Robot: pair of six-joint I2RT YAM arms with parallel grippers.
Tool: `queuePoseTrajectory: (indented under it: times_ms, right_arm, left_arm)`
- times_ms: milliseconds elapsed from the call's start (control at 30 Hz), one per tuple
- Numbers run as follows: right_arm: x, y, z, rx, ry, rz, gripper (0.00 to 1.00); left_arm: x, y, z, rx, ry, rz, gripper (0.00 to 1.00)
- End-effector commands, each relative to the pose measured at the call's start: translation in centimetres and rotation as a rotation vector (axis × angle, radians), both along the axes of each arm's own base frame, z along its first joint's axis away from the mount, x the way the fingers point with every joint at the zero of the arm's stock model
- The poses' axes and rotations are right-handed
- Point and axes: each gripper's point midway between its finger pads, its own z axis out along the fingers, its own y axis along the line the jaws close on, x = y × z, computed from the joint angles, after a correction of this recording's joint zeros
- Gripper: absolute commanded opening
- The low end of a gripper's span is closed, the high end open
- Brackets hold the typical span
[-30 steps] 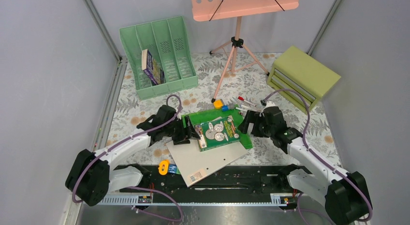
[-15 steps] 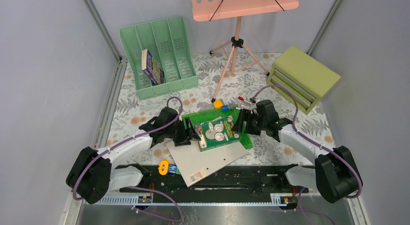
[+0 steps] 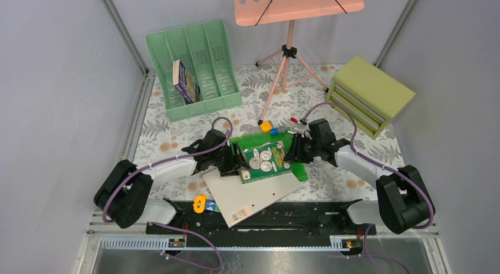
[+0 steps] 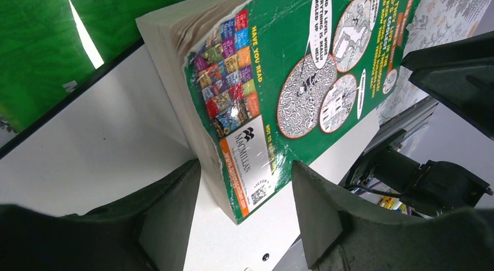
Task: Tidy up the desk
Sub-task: Pick up the book from the center of the board.
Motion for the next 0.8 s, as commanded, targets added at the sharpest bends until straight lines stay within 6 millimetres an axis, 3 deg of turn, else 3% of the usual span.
queuePoseTrajectory:
  times_ms: [0, 233, 767]
  right_arm:
    - [0.9, 0.8, 1.6, 0.042, -0.032, 0.028, 0.39]
    - [0.9, 0.8, 1.6, 0.045, -0.028, 0.028, 0.34]
    - [0.9, 0.9, 1.4, 0.052, -0.012, 0.029, 0.36]
  left_arm:
    - [1.9, -1.2, 1.4, -0.009, -0.071, 0.013, 0.59]
    - [2.8, -2.8, 4.5, -0.069, -0.152, -0.016, 0.58]
    - [3.5, -4.6, 13.6, -0.212, -0.321, -0.063, 0.58]
